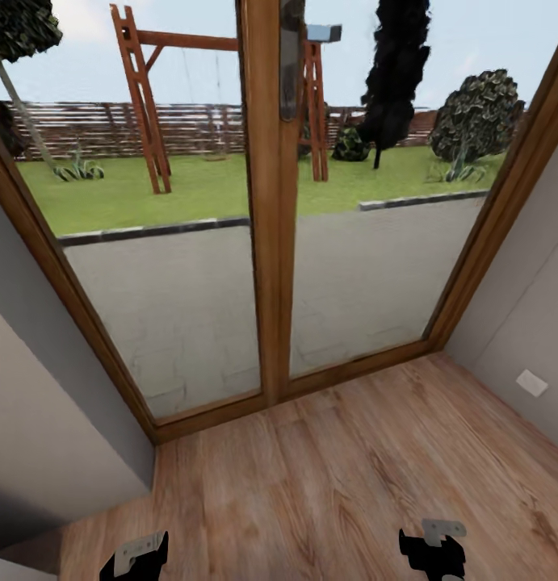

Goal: Pick up the two gym shoes and the two sandals from the corridor floor and place them onto the hallstand (shoe rack) in the corridor, making sure they are on the rack and not on the floor. Arrange them so the two gym shoes are next to each other and the two sandals are next to each other.

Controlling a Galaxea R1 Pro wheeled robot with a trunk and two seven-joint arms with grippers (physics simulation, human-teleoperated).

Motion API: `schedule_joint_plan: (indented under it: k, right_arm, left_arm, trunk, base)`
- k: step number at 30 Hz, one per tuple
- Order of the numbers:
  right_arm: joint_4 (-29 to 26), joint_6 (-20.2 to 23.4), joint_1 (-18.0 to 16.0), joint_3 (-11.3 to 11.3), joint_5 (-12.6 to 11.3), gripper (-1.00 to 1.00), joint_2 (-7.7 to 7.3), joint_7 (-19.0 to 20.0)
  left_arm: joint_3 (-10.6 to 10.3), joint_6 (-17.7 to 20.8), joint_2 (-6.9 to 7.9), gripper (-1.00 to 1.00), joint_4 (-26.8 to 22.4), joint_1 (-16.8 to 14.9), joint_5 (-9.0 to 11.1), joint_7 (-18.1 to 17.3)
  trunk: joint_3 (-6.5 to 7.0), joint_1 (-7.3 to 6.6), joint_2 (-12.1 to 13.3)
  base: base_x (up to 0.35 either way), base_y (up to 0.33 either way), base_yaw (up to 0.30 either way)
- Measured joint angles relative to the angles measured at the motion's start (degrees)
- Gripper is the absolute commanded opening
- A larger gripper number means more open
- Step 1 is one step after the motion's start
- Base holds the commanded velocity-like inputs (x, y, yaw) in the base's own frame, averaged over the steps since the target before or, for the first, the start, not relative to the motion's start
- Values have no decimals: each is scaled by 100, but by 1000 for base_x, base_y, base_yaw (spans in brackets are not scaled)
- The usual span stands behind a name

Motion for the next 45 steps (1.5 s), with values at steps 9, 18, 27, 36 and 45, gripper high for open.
schedule_joint_plan:
  k: [9, 18, 27, 36, 45]
  right_arm:
    - [0, -1, 1, 1, 1, 100, -1, -1]
    - [0, 0, 1, 1, 0, 100, -1, -1]
    - [0, 1, 2, -1, 1, 100, -1, 1]
    - [0, 0, 1, 1, 3, 100, -1, -1]
    - [0, -1, 1, 1, 1, 100, -1, -1]
  left_arm:
    - [-1, -6, -1, 100, 5, -1, 1, -1]
    - [-1, -6, -1, 100, 7, -2, 0, 0]
    - [2, -6, 8, 100, 6, -1, -2, 0]
    - [-1, -6, 3, 100, 7, -2, -1, 0]
    - [-1, -6, 0, 100, 7, -2, 0, 0]
  trunk:
    - [0, 2, 0]
    - [0, 2, 0]
    - [0, 0, 0]
    - [0, 2, 0]
    - [0, 2, 0]
  base:
    - [37, 18, -112]
    - [1, 1, -253]
    - [74, 64, -262]
    - [150, 133, -262]
    - [9, 8, -262]
